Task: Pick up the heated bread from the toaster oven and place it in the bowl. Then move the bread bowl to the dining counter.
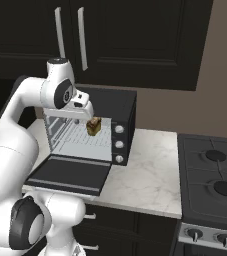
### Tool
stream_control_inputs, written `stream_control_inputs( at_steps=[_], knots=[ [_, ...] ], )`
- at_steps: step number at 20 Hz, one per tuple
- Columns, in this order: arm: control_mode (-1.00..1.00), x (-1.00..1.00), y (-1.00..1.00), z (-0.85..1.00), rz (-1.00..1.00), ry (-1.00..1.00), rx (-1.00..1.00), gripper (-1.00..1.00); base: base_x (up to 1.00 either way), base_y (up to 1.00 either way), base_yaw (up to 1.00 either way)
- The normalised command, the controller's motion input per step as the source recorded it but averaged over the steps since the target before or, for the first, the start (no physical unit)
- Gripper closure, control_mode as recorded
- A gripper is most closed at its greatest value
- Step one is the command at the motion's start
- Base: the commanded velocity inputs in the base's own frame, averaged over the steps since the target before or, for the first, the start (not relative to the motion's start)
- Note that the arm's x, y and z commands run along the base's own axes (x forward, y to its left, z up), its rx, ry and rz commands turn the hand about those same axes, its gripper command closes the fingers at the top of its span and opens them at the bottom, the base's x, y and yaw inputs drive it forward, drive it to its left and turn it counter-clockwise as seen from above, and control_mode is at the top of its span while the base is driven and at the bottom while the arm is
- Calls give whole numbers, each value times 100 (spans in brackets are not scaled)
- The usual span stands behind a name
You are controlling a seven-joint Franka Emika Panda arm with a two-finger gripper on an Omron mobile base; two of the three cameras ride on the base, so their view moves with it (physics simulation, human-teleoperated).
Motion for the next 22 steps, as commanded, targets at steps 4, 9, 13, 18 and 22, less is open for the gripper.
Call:
stream_control_inputs(
  at_steps=[4, 9, 13, 18, 22],
  knots=[
    [-100, 0, 0, 1, 0, 0, 0, -100, 0, 0, 0],
    [-100, 0, 0, 0, 0, 0, 0, -100, 0, 0, 0],
    [-100, 0, 0, 0, 0, 0, 0, -100, 0, 0, 0],
    [-100, 0, 0, 0, 0, 0, 0, -100, 0, 0, 0],
    [-100, 0, 0, 0, 0, 0, 0, -100, 0, 0, 0]
  ],
)
